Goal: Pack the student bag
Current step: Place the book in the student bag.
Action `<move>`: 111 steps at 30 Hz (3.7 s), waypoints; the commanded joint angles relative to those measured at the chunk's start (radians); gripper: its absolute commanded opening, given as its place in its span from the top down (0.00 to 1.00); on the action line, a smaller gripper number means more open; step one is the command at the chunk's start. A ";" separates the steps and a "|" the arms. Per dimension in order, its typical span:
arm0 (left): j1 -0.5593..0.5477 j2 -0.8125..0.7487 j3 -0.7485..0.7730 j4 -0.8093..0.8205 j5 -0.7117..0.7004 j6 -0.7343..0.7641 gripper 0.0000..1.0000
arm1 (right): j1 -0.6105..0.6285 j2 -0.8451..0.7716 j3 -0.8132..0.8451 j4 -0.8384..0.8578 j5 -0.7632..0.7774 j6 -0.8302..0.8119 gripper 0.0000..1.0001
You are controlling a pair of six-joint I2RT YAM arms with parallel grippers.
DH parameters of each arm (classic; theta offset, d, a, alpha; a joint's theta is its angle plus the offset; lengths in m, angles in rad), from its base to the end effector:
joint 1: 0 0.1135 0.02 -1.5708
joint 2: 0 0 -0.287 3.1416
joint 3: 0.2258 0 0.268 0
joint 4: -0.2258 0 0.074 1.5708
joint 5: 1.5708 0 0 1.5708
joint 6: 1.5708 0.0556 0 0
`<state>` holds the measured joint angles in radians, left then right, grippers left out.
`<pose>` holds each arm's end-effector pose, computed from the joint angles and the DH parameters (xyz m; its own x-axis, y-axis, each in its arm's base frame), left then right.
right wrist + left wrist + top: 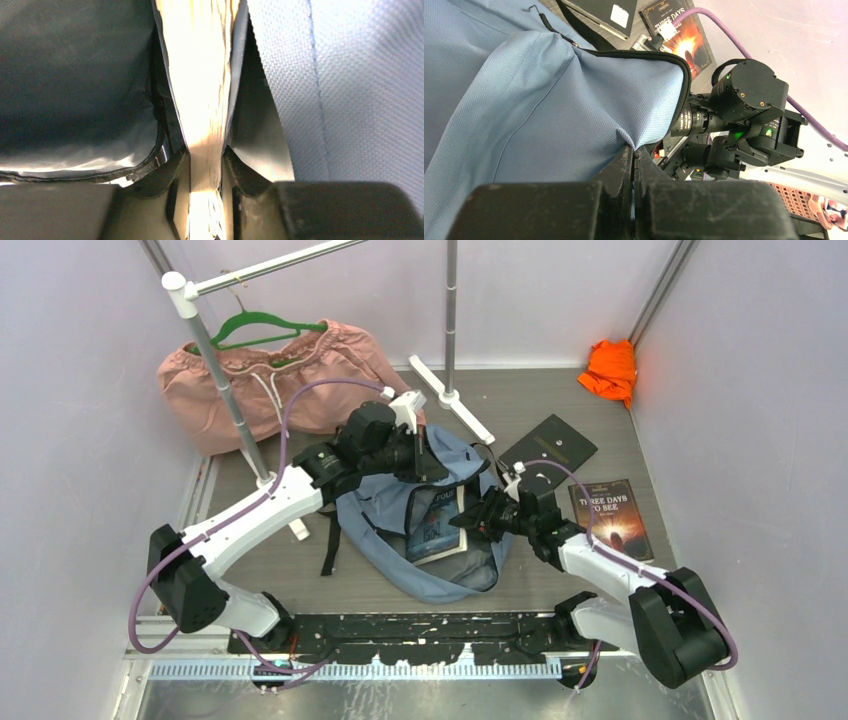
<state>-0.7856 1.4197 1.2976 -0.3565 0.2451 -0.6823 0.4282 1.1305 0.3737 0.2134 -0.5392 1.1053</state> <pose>0.2428 -0.2620 0.3661 -0.7814 -0.0836 -0.6185 0.4454 0.6194 -0.6465 0.2001 0.1227 0.1745 -0.8868 0.4382 -0.1470 0.0809 0.4603 0.8840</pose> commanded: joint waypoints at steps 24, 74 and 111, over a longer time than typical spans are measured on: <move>0.014 -0.052 0.038 0.063 0.199 0.119 1.00 | 0.031 -0.008 0.117 0.019 -0.265 -0.133 0.99; 0.040 -0.123 -0.150 0.269 0.363 0.023 1.00 | 0.356 -0.195 0.038 -0.516 0.445 -0.120 0.99; 0.026 -0.112 -0.196 0.323 0.453 -0.017 1.00 | 0.367 0.089 -0.125 0.269 0.700 0.056 0.99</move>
<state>-0.7490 1.3441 1.0584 -0.0673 0.6670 -0.7208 0.7929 1.3331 0.2729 0.4786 0.1650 1.1179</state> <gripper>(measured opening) 0.009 0.033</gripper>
